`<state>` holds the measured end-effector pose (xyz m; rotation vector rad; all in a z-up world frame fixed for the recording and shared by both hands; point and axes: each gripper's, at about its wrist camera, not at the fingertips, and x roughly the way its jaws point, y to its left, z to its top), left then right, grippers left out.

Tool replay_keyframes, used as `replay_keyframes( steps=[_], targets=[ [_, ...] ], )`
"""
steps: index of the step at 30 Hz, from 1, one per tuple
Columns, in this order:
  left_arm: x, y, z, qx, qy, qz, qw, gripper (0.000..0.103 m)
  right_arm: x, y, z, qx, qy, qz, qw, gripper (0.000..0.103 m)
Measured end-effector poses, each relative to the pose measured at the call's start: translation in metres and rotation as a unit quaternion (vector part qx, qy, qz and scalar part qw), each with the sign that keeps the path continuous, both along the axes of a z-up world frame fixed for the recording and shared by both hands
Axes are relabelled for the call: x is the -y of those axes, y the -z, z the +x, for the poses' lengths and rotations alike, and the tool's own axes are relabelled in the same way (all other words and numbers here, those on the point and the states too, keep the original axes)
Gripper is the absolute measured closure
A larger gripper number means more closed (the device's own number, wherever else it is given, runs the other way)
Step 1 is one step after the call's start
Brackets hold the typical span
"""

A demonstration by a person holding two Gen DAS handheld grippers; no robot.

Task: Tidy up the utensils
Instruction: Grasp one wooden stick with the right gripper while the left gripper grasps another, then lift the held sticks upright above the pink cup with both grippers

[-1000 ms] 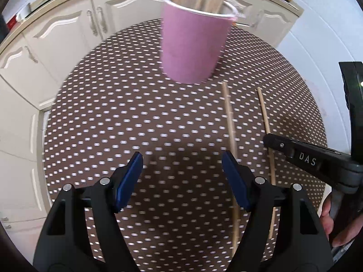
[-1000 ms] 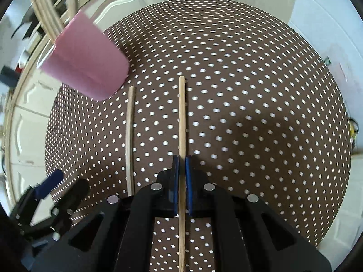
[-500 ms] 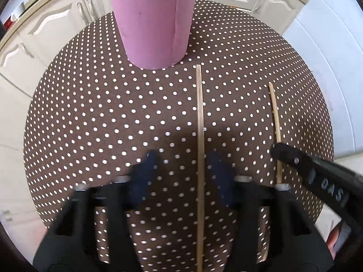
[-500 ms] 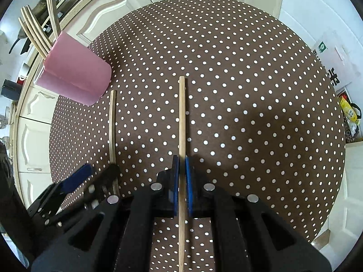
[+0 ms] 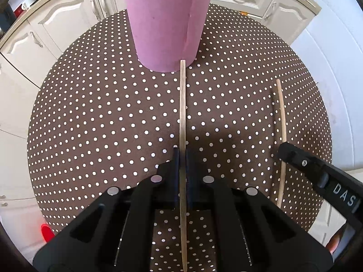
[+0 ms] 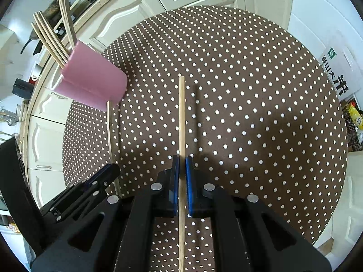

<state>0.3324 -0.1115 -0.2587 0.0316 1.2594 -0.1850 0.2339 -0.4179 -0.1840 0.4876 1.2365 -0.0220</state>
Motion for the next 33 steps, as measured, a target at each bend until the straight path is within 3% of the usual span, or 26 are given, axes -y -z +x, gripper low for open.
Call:
replay_keyframes(
  steps=[8,19,33],
  targets=[
    [-0.033,-0.037,-0.02,0.037,-0.001,-0.019,0.9991,0.097,0.0,-0.031,0.002,0.037,0.001,-0.006,0.999,0.098],
    [-0.049,-0.068,-0.031,0.062,0.011,-0.035,0.9974,0.097,0.0,-0.057,0.002,0.064,0.008,-0.004,0.998,0.098],
    [-0.033,-0.125,-0.038,0.129,0.021,-0.059,0.9897,0.097,-0.009,-0.098,0.008,0.122,0.001,-0.004,0.993,0.098]
  ],
)
